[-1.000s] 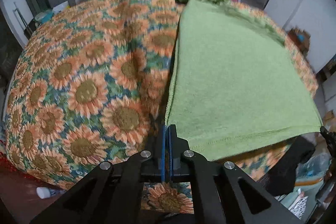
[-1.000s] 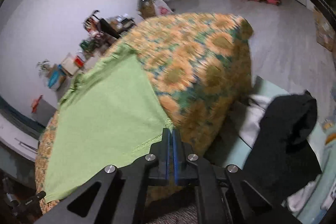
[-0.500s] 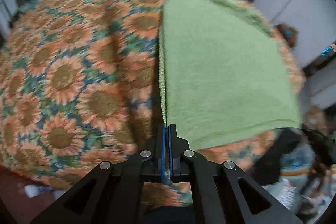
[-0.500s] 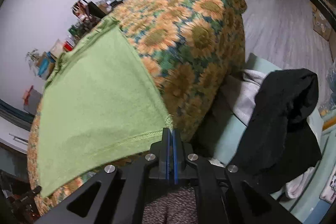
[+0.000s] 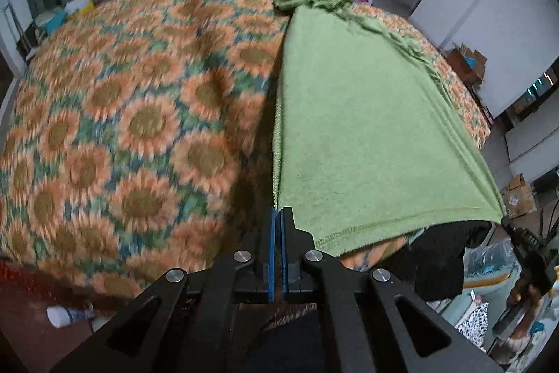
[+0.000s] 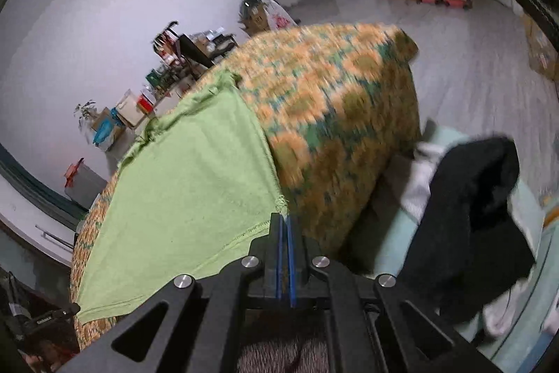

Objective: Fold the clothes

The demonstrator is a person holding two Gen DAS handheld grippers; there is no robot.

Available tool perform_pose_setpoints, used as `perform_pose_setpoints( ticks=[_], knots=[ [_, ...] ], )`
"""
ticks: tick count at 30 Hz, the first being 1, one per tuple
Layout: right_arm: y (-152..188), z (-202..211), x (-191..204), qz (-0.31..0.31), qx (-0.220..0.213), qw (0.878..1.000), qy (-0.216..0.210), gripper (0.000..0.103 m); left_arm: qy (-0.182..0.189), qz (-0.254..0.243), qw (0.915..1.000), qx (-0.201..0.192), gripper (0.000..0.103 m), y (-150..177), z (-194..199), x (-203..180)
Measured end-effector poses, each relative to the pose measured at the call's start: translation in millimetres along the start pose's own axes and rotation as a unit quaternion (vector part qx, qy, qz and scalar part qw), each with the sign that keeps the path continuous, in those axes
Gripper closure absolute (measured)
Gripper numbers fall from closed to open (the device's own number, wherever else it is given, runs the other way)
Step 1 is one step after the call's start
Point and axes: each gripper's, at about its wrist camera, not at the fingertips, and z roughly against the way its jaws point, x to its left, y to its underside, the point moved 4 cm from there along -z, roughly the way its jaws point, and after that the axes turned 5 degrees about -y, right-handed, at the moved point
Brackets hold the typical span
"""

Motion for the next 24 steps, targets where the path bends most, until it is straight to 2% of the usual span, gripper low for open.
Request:
perform_pose_setpoints(
  ticks=[2, 6, 7, 8, 10, 11, 12, 15, 17, 20, 24],
  knots=[
    [19, -3, -17, -0.025, 0.019, 1.000, -0.002, 0.101, -0.006, 0.008, 0.9998, 0.015, 0.101, 12, -9, 8],
    [34, -23, -35, -0.048, 0.048, 0.998, 0.017, 0.100, -0.059, 0.013, 0.9971, 0.047, 0.100, 14, -29, 13],
    [35, -29, -36, -0.049, 0.055, 0.997, 0.026, 0.095, -0.071, 0.016, 0.9958, 0.056, 0.100, 12, -33, 13],
    [34, -33, -37, -0.052, 0.057, 0.996, 0.035, 0.084, -0.080, 0.020, 0.9948, 0.060, 0.098, 8, -36, 13],
    [24, -35, -34, -0.055, 0.052, 0.996, 0.044, 0.060, -0.079, 0.036, 0.9953, 0.042, 0.080, -7, -30, 14],
    [14, -36, -29, -0.047, 0.044, 0.997, 0.048, 0.060, -0.079, 0.044, 0.9954, 0.034, 0.067, -15, -27, 14],
    [2, -36, -22, -0.035, 0.035, 0.997, 0.052, 0.060, -0.076, 0.052, 0.9956, 0.021, 0.061, -25, -24, 13],
    [-34, -47, 9, 0.013, 0.014, 0.998, 0.056, 0.060, -0.058, 0.054, 0.9963, -0.033, 0.061, -77, -16, -3],
    [-58, -63, 36, 0.046, 0.014, 0.998, 0.044, 0.059, -0.048, 0.041, 0.9966, -0.052, 0.061, -123, -24, -23],
    [-97, -103, 79, 0.094, 0.028, 0.995, 0.024, 0.059, -0.038, 0.035, 0.9978, -0.042, 0.061, -189, -49, -54],
    [-153, -169, 123, 0.144, 0.038, 0.988, 0.034, 0.058, -0.045, 0.030, 0.9985, -0.013, 0.061, -277, -94, -99]
  ],
)
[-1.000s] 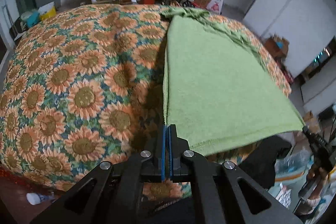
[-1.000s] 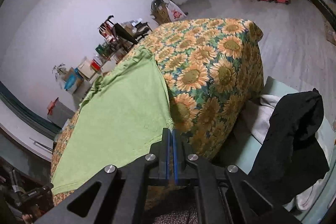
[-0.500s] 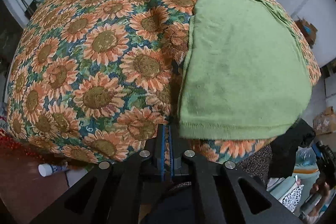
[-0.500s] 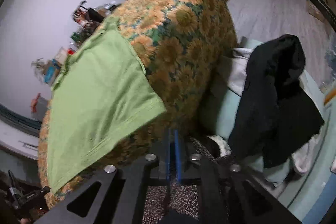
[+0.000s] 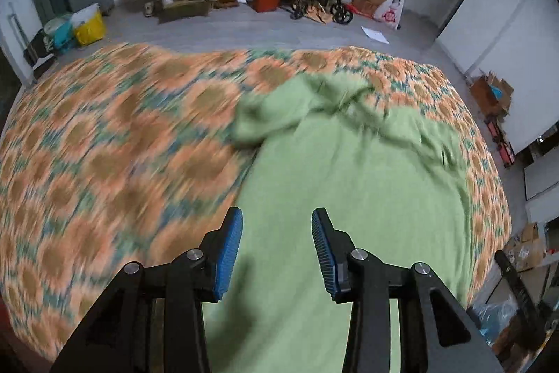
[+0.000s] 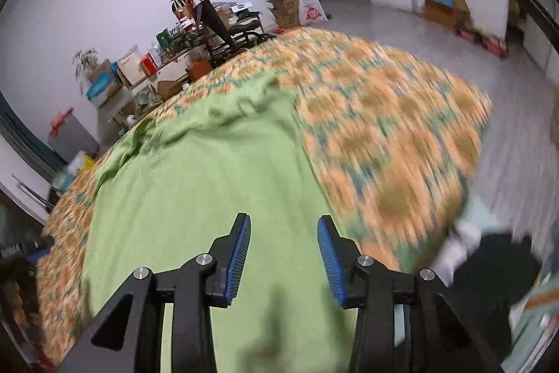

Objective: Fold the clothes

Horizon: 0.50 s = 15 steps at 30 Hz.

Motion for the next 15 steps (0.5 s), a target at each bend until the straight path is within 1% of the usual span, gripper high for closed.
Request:
perform_pose_setpoints(
  ticks=[1, 2, 3, 4, 5, 6, 7, 8, 10, 11, 13, 15],
  knots=[
    [-17, -16, 5, 0.007, 0.007, 1.000, 0.000, 0.058, -0.006, -0.005, 0.9999, 0.010, 0.061, -18, -12, -13],
    [-34, -32, 11, 0.015, 0.014, 1.000, 0.001, 0.054, -0.012, -0.011, 0.9997, 0.020, 0.061, -36, -25, -25],
    [-51, -48, 16, 0.022, 0.021, 1.000, 0.001, 0.054, -0.018, -0.014, 0.9994, 0.028, 0.061, -52, -36, -37],
    [-68, -64, 22, 0.030, 0.029, 0.999, 0.002, 0.053, -0.026, -0.012, 0.9991, 0.032, 0.061, -63, -46, -47],
    [-81, -77, 27, 0.041, 0.035, 0.999, 0.007, 0.046, -0.035, -0.012, 0.9989, 0.029, 0.061, -75, -55, -56],
    [-94, -93, 32, 0.056, 0.042, 0.998, 0.011, 0.042, -0.044, -0.016, 0.9986, 0.027, 0.061, -85, -65, -65],
    [-107, -113, 37, 0.069, 0.056, 0.996, 0.006, 0.034, -0.051, -0.029, 0.9979, 0.025, 0.061, -93, -74, -74],
    [-116, -130, 40, 0.075, 0.074, 0.994, -0.002, 0.030, -0.058, -0.042, 0.9972, 0.024, 0.061, -99, -84, -82],
    [-134, -166, 42, 0.076, 0.109, 0.991, 0.004, 0.030, -0.064, -0.060, 0.9957, 0.031, 0.061, -103, -99, -94],
    [-140, -177, 43, 0.077, 0.116, 0.990, 0.011, 0.030, -0.067, -0.069, 0.9948, 0.034, 0.061, -106, -107, -99],
    [-150, -194, 52, 0.095, 0.111, 0.989, 0.024, 0.030, -0.074, -0.085, 0.9928, 0.040, 0.061, -110, -122, -109],
    [-156, -210, 65, 0.113, 0.104, 0.988, 0.021, 0.030, -0.082, -0.090, 0.9914, 0.048, 0.061, -112, -136, -112]
  ],
)
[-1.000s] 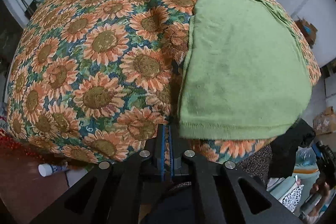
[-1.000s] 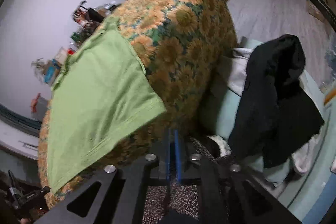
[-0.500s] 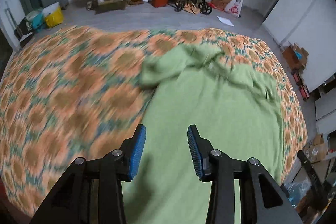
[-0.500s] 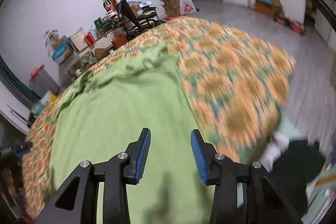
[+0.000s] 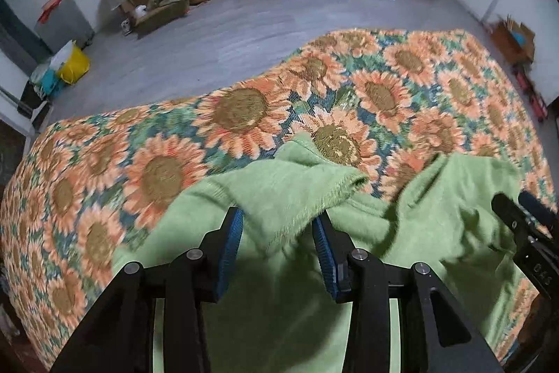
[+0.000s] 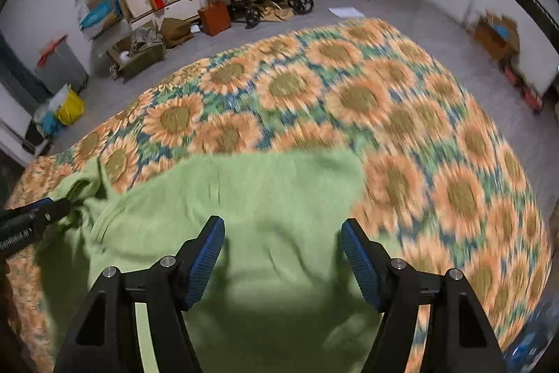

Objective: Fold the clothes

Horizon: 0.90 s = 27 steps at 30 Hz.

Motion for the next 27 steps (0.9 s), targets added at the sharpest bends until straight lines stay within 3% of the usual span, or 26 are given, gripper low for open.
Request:
perform_pose_setpoints(
  ticks=[3, 4, 5, 6, 8, 9, 10, 11, 13, 15, 21, 24, 27],
  knots=[
    [-8, -21, 20, 0.016, 0.006, 1.000, -0.024, 0.030, -0.003, 0.005, 1.0000, 0.001, 0.061, -3, -14, 0],
    [-9, -28, 27, 0.020, 0.009, 0.999, -0.033, 0.030, -0.001, 0.009, 0.9999, -0.009, 0.065, -3, -12, 3],
    [-10, -34, 33, 0.026, 0.013, 0.999, -0.037, 0.030, 0.001, 0.013, 0.9997, -0.019, 0.091, -3, -9, 6],
    [-9, -39, 39, 0.033, 0.014, 0.999, -0.037, 0.030, 0.005, 0.015, 0.9994, -0.029, 0.097, -3, -7, 9],
    [-9, -46, 48, 0.044, 0.014, 0.998, -0.032, 0.031, 0.021, 0.014, 0.9989, -0.039, 0.097, 0, 1, 14],
    [-7, -50, 52, 0.046, 0.014, 0.998, -0.032, 0.037, 0.029, 0.013, 0.9988, -0.038, 0.097, 3, 5, 17],
    [-6, -53, 54, 0.045, 0.016, 0.998, -0.034, 0.081, 0.035, 0.013, 0.9985, -0.039, 0.097, 6, 9, 21],
    [-4, -56, 54, 0.044, 0.020, 0.999, -0.026, 0.099, 0.041, 0.015, 0.9982, -0.039, 0.097, 8, 14, 24],
    [-1, -48, 51, 0.038, 0.007, 0.999, -0.024, 0.100, 0.068, 0.024, 0.9966, -0.041, 0.097, 14, 27, 34],
    [3, -28, 47, 0.032, -0.016, 0.999, -0.027, 0.100, 0.120, 0.045, 0.9908, -0.041, 0.098, 22, 45, 47],
    [43, 93, 20, -0.010, -0.129, 0.990, -0.055, 0.100, 0.258, 0.075, 0.9606, -0.072, 0.098, 80, 117, 79],
    [99, 160, 12, -0.035, -0.177, 0.981, -0.065, 0.100, 0.319, 0.087, 0.9381, -0.102, 0.098, 133, 161, 91],
    [166, 206, 6, -0.056, -0.212, 0.973, -0.073, 0.100, 0.340, 0.080, 0.9307, -0.109, 0.098, 204, 182, 99]
  ],
)
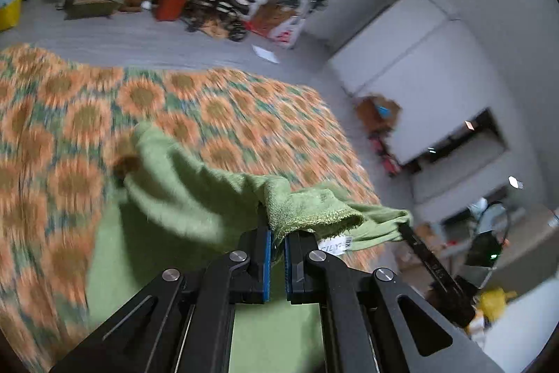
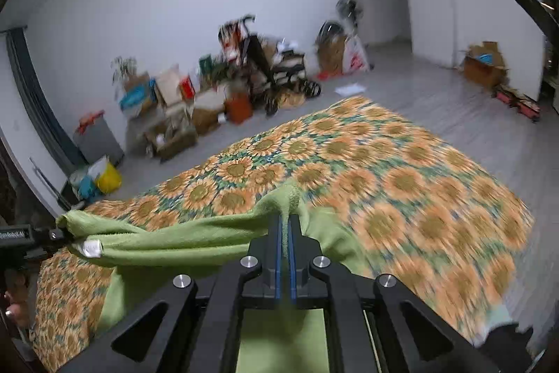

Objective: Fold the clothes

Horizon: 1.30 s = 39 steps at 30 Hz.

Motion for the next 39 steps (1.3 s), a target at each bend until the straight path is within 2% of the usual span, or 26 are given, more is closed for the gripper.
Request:
perform_pose_setpoints(
  ticks=[3, 4, 6, 9, 11, 13, 14, 15, 16, 17, 18, 19, 21, 24, 27, 29, 32, 33, 34, 35, 36, 37, 39],
  knots=[
    [52, 57, -10, -0.046, -0.019, 0.998, -0.033, 0.100, 0.016, -0.005, 0.9999, 0.000, 0.098, 65, 36, 1],
    [78, 72, -16, -0.065, -0.018, 0.997, -0.040, 0.100, 0.001, -0.001, 1.0000, 0.010, 0.098, 90, 39, 10],
    [125, 77, -25, -0.092, 0.016, 0.995, -0.042, 0.100, -0.034, 0.018, 0.9981, 0.049, 0.098, 133, 33, 33],
    [186, 75, -40, -0.126, 0.071, 0.989, -0.039, 0.100, -0.056, 0.050, 0.9895, 0.124, 0.098, 188, 7, 56],
    [216, 68, -52, -0.152, 0.098, 0.983, -0.028, 0.100, -0.080, 0.050, 0.9855, 0.141, 0.098, 206, 2, 63],
    [234, 63, -63, -0.179, 0.114, 0.977, -0.025, 0.099, -0.092, 0.046, 0.9852, 0.138, 0.095, 208, 3, 65],
    [239, 60, -65, -0.187, 0.120, 0.975, -0.025, 0.098, -0.098, 0.042, 0.9845, 0.139, 0.088, 205, 4, 64],
    [242, 60, -65, -0.187, 0.124, 0.974, -0.020, 0.096, -0.108, 0.037, 0.9835, 0.140, 0.073, 200, 7, 63],
    [242, 62, -65, -0.180, 0.126, 0.976, -0.007, 0.091, -0.118, 0.032, 0.9829, 0.137, 0.064, 195, 11, 62],
    [239, 65, -66, -0.177, 0.126, 0.976, 0.002, 0.078, -0.127, 0.025, 0.9835, 0.126, 0.050, 189, 20, 61],
    [236, 69, -68, -0.177, 0.124, 0.976, 0.008, 0.067, -0.136, 0.017, 0.9840, 0.114, 0.045, 182, 29, 60],
    [233, 77, -70, -0.179, 0.117, 0.977, 0.008, 0.055, -0.149, 0.004, 0.9840, 0.098, 0.045, 177, 36, 61],
    [223, 92, -73, -0.176, 0.100, 0.979, 0.004, 0.055, -0.174, -0.019, 0.9822, 0.068, 0.045, 166, 49, 64],
    [205, 84, -65, -0.142, 0.096, 0.985, 0.009, 0.047, -0.215, -0.014, 0.9757, 0.041, 0.044, 145, 47, 75],
    [202, 68, -58, -0.134, 0.118, 0.984, 0.007, 0.045, -0.233, -0.007, 0.9717, 0.039, 0.044, 135, 28, 87],
    [204, 55, -51, -0.123, 0.134, 0.983, 0.001, 0.038, -0.255, -0.007, 0.9660, 0.043, 0.044, 130, 7, 91],
    [206, 39, -40, -0.094, 0.141, 0.985, 0.011, 0.038, -0.259, -0.022, 0.9631, 0.068, 0.045, 135, -18, 87],
    [205, 35, -38, -0.083, 0.142, 0.986, 0.017, 0.039, -0.256, -0.030, 0.9633, 0.075, 0.058, 138, -24, 84],
    [205, 31, -37, -0.075, 0.143, 0.987, 0.024, 0.044, -0.247, -0.040, 0.9655, 0.072, 0.069, 140, -27, 79],
    [204, 29, -39, -0.075, 0.141, 0.987, 0.031, 0.069, -0.244, -0.045, 0.9663, 0.068, 0.091, 142, -28, 78],
    [202, 30, -42, -0.078, 0.133, 0.987, 0.040, 0.077, -0.248, -0.044, 0.9655, 0.066, 0.098, 142, -29, 79],
    [198, 36, -46, -0.085, 0.119, 0.989, 0.038, 0.096, -0.247, -0.038, 0.9662, 0.065, 0.098, 143, -25, 82],
    [190, 51, -54, -0.100, 0.090, 0.990, 0.027, 0.099, -0.225, -0.020, 0.9726, 0.054, 0.099, 143, -5, 89]
  ],
)
